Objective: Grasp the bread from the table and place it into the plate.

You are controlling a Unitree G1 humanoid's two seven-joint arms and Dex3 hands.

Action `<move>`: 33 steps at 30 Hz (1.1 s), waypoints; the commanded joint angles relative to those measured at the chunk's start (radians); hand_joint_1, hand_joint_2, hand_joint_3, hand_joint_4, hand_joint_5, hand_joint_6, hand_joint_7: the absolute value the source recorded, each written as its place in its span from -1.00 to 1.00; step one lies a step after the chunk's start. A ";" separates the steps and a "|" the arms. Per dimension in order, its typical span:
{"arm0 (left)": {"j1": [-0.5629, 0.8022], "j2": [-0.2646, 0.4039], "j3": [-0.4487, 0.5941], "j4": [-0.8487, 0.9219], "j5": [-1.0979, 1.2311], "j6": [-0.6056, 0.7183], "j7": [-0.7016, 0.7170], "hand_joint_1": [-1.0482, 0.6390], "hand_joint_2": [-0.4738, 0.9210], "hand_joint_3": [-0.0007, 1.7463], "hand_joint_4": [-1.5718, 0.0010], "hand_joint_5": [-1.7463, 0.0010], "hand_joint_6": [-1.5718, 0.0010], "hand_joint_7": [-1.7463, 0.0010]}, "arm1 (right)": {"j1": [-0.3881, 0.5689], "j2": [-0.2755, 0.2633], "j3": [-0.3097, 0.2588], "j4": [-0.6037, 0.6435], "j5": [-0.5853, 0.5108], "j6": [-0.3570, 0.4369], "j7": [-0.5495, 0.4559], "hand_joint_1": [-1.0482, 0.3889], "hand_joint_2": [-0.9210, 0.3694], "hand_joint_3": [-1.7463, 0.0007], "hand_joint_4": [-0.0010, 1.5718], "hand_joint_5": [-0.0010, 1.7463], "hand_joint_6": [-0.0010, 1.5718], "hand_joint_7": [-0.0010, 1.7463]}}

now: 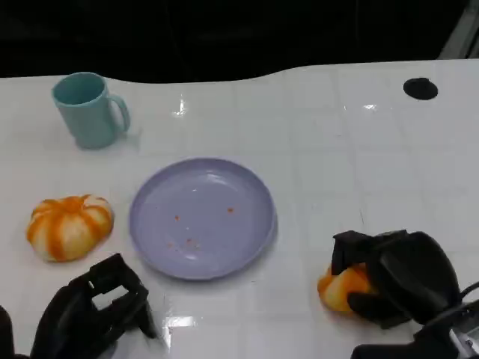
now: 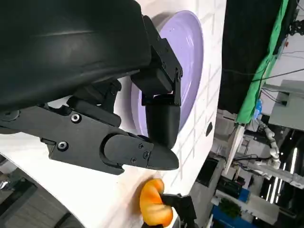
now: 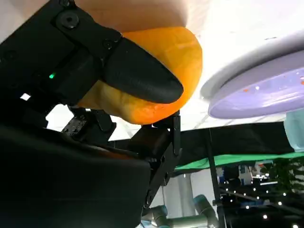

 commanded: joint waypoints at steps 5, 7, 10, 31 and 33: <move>0.020 0.009 0.002 0.019 0.005 -0.007 -0.008 -0.36 1.00 -0.80 0.02 -0.96 0.11 -0.63 | -0.005 -0.008 -0.008 0.029 0.036 -0.059 -0.055 -0.77 -0.56 -0.94 1.00 1.00 0.83 1.00; 0.021 0.007 0.001 0.019 0.004 -0.003 -0.008 -0.36 1.00 -0.80 0.02 -0.96 0.11 -0.63 | -0.006 -0.003 -0.015 0.036 0.055 -0.087 -0.070 -0.77 -0.55 -0.94 1.00 1.00 0.79 1.00; 0.020 0.005 0.000 0.019 0.008 -0.002 0.002 -0.36 1.00 -0.81 0.00 -0.95 0.10 -0.63 | -0.017 0.004 -0.029 0.042 0.093 -0.129 -0.074 -0.80 -0.55 -0.94 1.00 1.00 0.74 1.00; 0.013 0.016 0.009 0.033 -0.002 0.020 -0.005 -0.36 1.00 -0.83 -0.02 -0.93 0.09 -0.61 | -0.272 0.189 -0.086 0.249 0.247 -0.230 -0.053 -0.74 -0.46 -0.98 1.00 1.00 0.62 1.00; 0.012 0.017 0.009 0.038 -0.001 0.019 -0.006 -0.36 1.00 -0.83 -0.01 -0.93 0.09 -0.61 | -0.301 0.207 -0.088 0.291 0.252 -0.238 -0.052 -0.73 -0.44 -0.98 1.00 1.00 0.61 1.00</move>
